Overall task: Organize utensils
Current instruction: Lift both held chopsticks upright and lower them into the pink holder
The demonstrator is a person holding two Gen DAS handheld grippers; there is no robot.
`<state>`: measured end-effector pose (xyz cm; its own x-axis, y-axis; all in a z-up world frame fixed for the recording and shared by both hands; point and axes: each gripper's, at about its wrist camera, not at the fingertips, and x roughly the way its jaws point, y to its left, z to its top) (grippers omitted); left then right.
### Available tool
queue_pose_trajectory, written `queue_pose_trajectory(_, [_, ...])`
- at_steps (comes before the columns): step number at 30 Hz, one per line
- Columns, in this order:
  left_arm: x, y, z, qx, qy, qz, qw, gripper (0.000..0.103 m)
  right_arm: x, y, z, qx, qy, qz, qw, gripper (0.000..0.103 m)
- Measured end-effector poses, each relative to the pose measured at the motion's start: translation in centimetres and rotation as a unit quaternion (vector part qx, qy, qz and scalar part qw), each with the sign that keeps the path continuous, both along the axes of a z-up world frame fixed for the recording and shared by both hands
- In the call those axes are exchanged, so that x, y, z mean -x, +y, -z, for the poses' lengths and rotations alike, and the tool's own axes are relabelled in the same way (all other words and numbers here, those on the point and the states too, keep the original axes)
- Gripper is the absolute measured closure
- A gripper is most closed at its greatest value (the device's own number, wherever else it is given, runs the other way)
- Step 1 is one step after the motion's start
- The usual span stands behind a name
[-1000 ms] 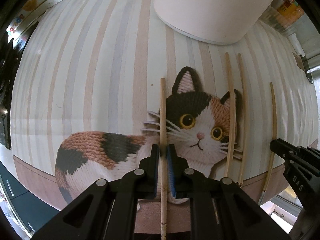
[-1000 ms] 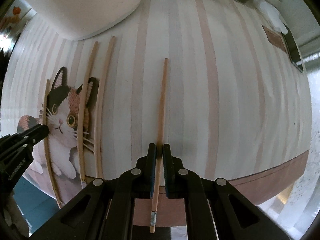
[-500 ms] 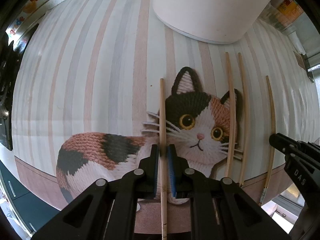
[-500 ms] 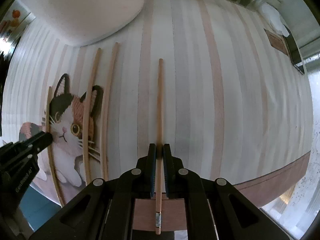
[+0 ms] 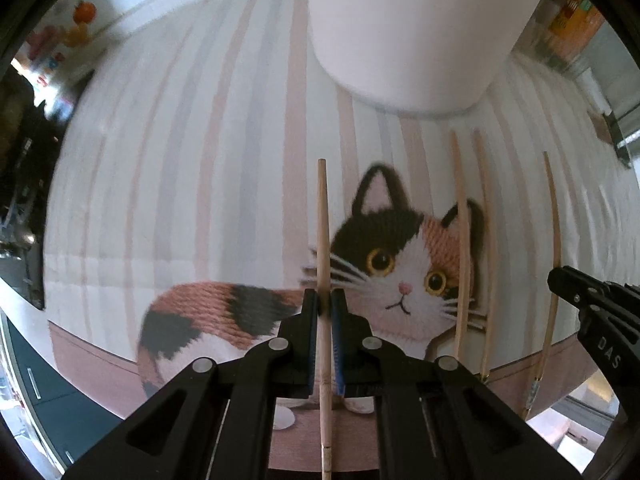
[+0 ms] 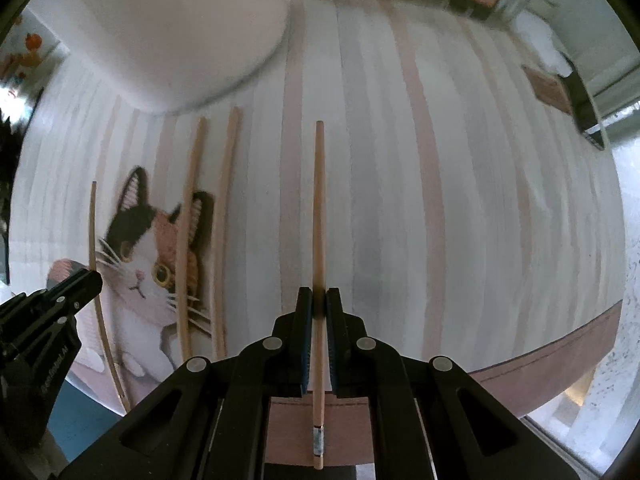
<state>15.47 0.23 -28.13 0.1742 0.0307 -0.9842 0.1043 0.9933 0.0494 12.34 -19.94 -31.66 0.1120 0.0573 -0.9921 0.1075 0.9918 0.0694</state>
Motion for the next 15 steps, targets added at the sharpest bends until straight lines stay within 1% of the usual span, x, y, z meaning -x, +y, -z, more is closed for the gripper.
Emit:
queue_pose_trajectory(6, [0.0,-0.4,-4.8,-0.005,-0.07,0.005,0.9975,0.099,0.2,-0.5,-4.1,-0.003,-0.059,0.008,0.998,0.096])
queue_pose_trajectory(11, [0.3,-0.4,-9.1,0.002,-0.123,0.008,0.9924,0.099,0.4,-1.4,-7.5,-0.002,-0.105,0.016,0.994,0.096])
queue_pose_trajectory(15, [0.1,-0.5,-12.2,0.015,-0.156,0.008,0.9875,0.099,0.6,-2.5,-10.3,-0.01,-0.143,0.029,0.989,0.096])
